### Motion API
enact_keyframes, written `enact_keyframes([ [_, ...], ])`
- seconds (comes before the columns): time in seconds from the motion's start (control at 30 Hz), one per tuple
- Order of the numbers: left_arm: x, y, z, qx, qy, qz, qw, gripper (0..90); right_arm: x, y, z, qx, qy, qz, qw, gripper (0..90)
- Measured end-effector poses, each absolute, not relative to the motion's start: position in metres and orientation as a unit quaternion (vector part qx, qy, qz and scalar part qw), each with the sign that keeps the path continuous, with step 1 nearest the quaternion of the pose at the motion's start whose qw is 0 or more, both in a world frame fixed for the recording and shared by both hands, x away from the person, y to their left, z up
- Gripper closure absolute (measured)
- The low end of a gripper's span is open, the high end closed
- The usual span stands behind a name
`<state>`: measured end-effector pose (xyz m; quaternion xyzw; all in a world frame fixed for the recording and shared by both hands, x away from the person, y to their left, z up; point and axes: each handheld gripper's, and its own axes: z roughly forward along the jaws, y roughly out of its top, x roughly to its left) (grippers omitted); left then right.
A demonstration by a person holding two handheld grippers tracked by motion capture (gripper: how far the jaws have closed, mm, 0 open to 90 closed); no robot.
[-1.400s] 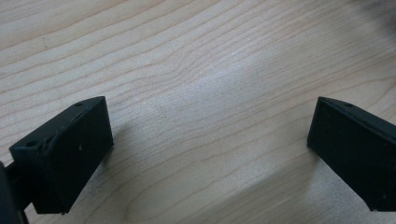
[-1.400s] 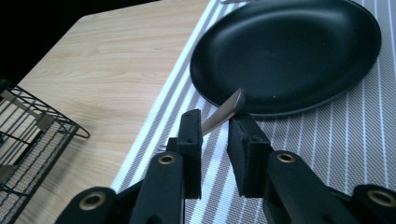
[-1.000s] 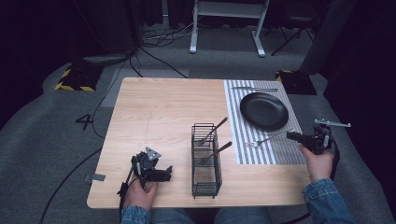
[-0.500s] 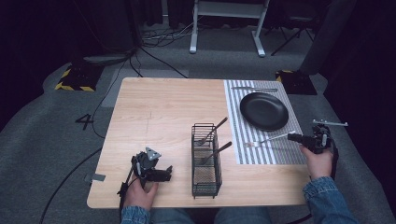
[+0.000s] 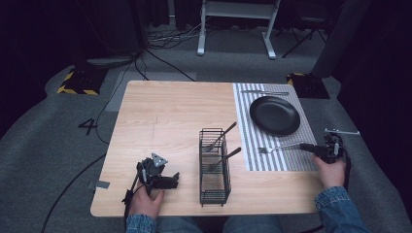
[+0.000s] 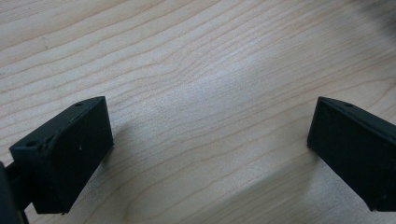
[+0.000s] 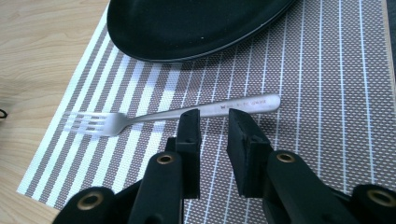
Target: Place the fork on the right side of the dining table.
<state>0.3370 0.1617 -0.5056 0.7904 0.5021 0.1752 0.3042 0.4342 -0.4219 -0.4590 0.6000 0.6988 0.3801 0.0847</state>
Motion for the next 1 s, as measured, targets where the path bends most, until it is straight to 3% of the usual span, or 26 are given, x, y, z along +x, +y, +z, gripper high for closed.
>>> enact_keyframes([
  [0.4, 0.337, 0.162, -0.505, 0.79, 0.502, 0.175, 0.304, 0.2, 0.434, -0.42, -0.454, 0.595, 0.699, 0.387, 0.092, 70.9],
  [1.0, 0.337, 0.162, -0.505, 0.79, 0.502, 0.176, 0.303, 0.2, 0.418, -0.396, -0.417, 0.544, 0.712, 0.431, 0.107, 46.9],
])
